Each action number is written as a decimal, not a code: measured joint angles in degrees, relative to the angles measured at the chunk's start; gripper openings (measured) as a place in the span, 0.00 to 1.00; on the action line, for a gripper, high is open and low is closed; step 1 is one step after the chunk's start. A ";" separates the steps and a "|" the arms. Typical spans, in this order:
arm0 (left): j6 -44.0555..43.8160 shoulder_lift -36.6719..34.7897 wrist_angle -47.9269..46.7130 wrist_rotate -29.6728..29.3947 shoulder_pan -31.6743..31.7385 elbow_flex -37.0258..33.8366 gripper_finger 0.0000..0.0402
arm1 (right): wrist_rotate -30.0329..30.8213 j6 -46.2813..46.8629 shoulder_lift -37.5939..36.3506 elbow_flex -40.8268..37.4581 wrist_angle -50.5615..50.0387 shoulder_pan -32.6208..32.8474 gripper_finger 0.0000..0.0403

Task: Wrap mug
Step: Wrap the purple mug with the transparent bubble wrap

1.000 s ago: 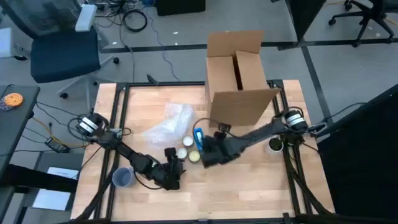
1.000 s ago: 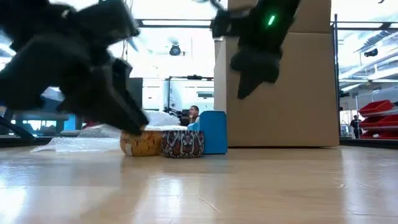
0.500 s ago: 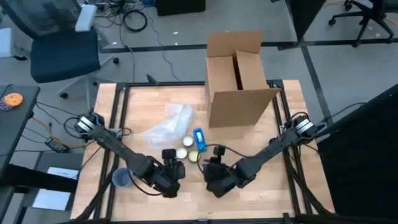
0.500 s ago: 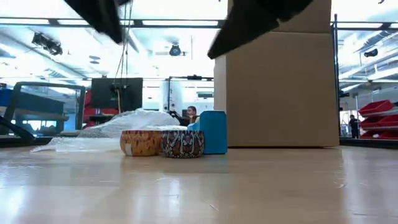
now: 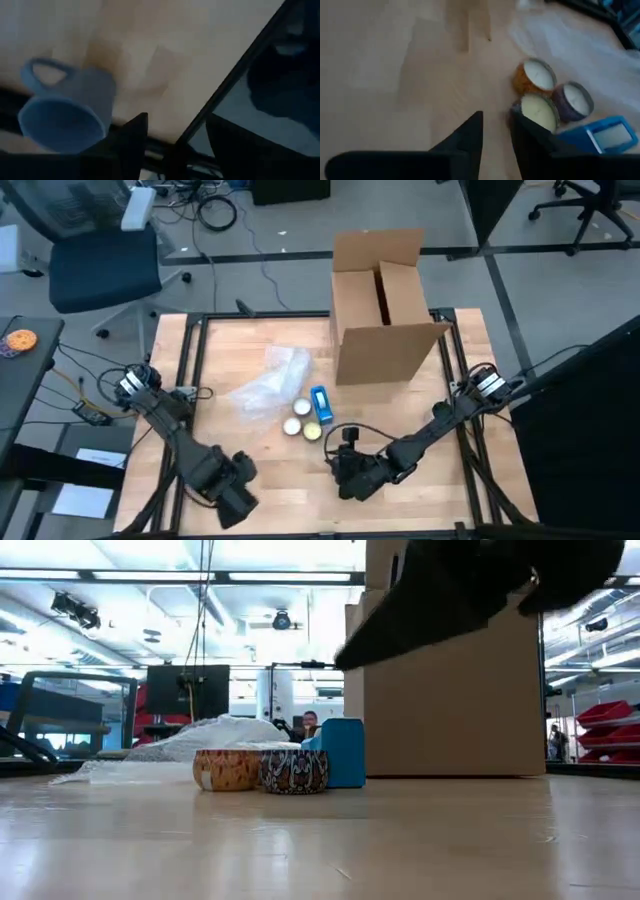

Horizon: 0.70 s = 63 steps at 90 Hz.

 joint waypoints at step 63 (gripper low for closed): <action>-10.55 -4.25 -7.81 -16.20 1.05 -0.02 0.47 | -2.90 1.78 0.00 0.01 4.20 0.88 0.18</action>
